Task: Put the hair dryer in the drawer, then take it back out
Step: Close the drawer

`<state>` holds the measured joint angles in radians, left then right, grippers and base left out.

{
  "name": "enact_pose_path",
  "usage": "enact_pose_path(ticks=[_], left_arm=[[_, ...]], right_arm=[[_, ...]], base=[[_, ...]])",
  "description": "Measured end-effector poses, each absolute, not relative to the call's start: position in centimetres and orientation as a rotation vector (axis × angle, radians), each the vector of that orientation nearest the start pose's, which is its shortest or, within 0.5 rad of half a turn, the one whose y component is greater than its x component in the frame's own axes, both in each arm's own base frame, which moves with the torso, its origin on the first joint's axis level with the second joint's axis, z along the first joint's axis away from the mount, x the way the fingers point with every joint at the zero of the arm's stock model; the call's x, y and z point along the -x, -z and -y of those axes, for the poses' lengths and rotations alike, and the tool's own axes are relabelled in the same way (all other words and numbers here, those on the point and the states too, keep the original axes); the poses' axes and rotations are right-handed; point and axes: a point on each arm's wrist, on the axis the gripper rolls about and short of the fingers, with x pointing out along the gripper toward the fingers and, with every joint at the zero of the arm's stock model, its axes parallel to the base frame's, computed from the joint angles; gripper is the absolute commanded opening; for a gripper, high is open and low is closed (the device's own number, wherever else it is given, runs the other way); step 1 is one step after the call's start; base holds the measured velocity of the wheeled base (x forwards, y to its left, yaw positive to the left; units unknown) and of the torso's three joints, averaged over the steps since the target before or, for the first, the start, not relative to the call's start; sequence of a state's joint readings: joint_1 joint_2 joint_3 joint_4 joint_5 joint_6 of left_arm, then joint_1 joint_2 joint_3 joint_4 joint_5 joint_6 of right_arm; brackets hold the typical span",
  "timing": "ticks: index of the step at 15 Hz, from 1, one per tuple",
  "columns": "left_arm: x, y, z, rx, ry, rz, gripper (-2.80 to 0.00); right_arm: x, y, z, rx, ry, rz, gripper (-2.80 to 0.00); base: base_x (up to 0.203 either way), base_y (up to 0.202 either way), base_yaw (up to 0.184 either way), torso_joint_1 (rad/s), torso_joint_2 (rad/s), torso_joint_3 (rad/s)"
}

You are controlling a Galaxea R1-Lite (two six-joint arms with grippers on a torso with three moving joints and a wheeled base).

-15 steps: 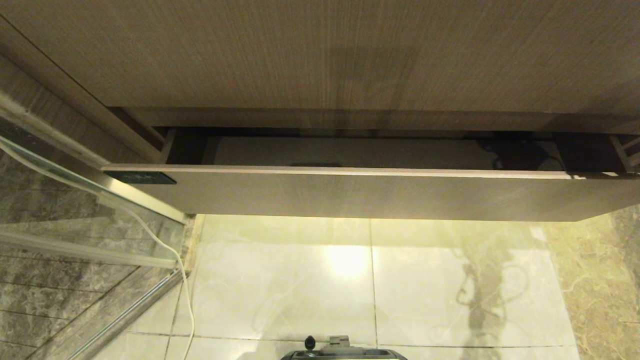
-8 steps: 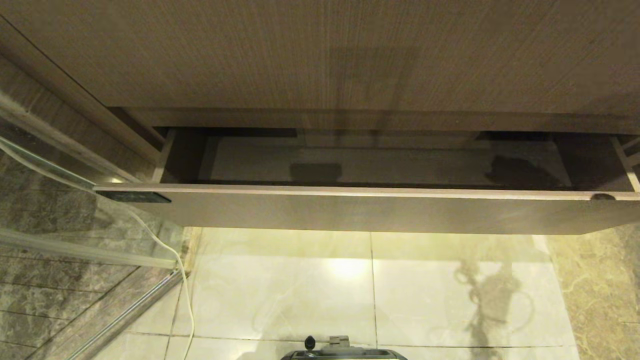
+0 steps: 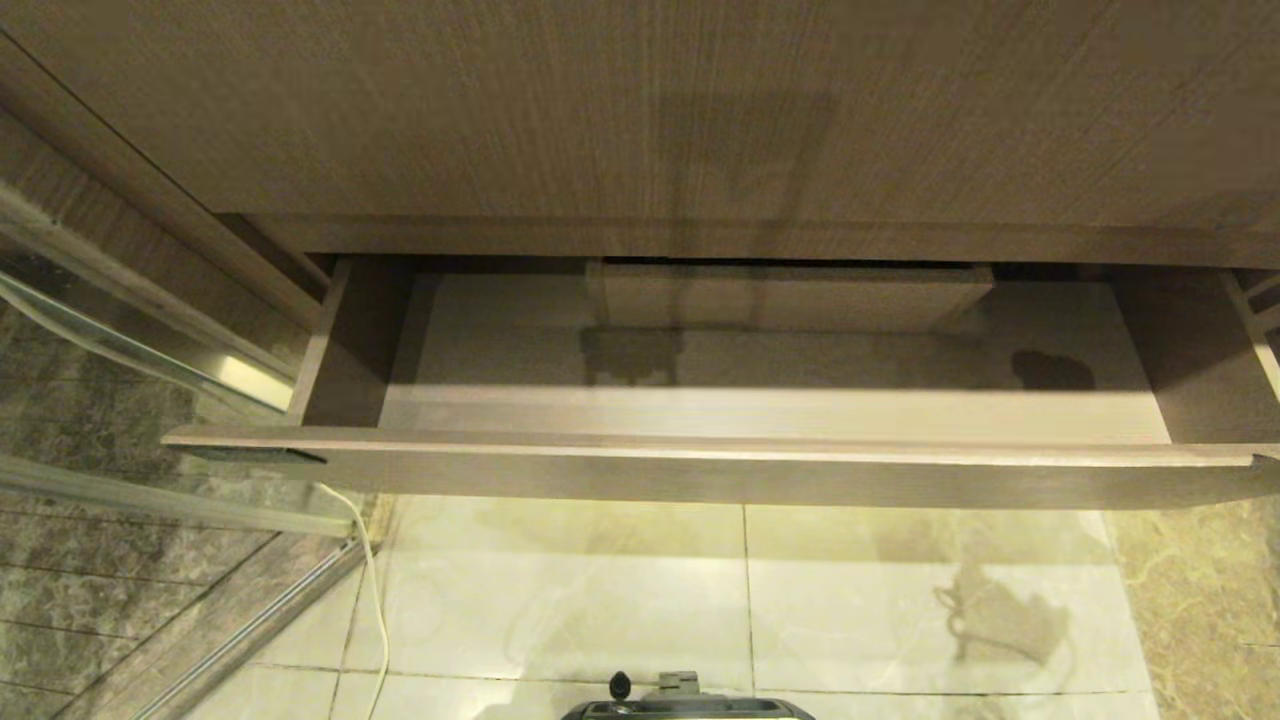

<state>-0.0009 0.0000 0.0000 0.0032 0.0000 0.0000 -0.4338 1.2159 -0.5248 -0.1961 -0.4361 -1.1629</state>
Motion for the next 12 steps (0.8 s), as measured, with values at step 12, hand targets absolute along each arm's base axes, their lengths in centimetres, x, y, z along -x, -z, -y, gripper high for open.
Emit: enact_pose_path(ticks=[12], left_arm=[[2.3, -7.5, 0.0, 0.000, 0.002, -0.004, -2.80]], right_arm=[[-19.1, -18.0, 9.8, 0.991, 0.437, -0.975, -2.80]], base=[[0.000, 0.000, 0.000, 0.000, 0.00, 0.000]])
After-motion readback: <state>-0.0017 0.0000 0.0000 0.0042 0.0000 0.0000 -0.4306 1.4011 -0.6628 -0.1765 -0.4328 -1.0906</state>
